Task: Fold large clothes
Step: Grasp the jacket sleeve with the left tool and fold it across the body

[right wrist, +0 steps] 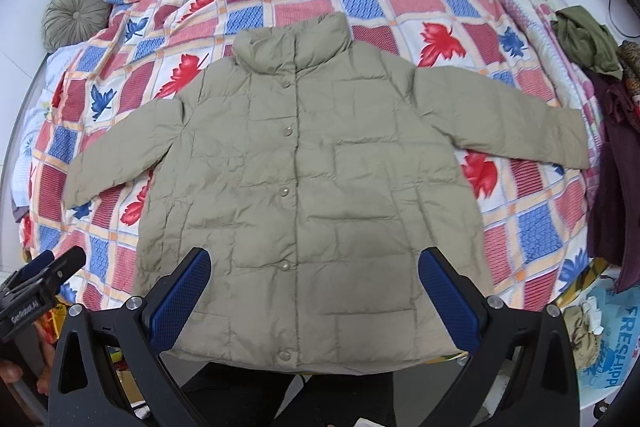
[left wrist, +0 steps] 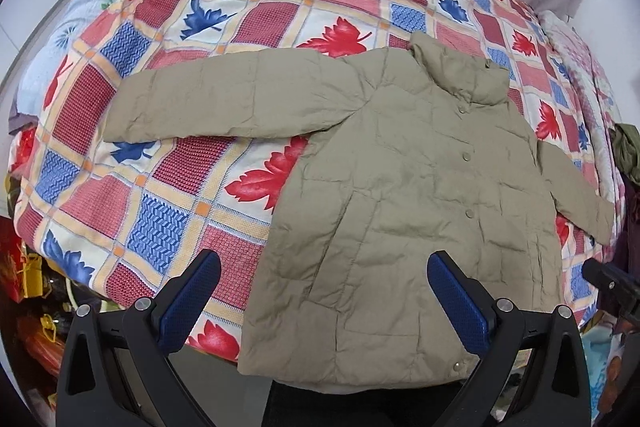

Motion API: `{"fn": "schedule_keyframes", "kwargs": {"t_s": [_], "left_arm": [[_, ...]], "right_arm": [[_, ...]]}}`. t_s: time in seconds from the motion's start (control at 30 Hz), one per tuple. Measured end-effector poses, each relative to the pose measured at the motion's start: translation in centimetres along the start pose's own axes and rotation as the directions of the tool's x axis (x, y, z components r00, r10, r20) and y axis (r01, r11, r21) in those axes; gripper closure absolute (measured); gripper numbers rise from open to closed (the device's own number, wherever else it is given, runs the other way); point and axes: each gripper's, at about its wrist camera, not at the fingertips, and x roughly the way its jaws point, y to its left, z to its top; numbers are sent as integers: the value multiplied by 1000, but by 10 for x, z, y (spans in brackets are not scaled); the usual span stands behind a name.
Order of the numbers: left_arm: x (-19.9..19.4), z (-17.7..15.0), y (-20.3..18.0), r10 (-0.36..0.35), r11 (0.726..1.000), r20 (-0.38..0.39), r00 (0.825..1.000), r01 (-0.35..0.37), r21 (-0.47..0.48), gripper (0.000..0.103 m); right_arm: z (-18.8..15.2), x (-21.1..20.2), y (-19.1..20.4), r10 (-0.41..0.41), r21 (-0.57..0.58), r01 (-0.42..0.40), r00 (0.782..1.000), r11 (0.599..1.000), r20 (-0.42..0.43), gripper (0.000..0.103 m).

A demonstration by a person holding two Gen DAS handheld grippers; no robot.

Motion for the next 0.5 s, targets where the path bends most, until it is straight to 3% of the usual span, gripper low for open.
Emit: {"fn": "schedule_keyframes", "kwargs": {"t_s": [0.2, 0.3, 0.5], "left_arm": [[39, 10, 59, -43, 995, -11, 999, 42, -96, 0], [66, 18, 88, -84, 983, -13, 996, 81, -162, 0], [129, 44, 145, -221, 910, 86, 971, 237, -339, 0]], "right_arm": [[-2, 46, 41, 96, -36, -98, 994, 995, -56, 0], [-4, 70, 64, 87, -71, -95, 990, 993, -112, 0], [-6, 121, 89, 93, -101, -117, 973, 988, -212, 0]]}}
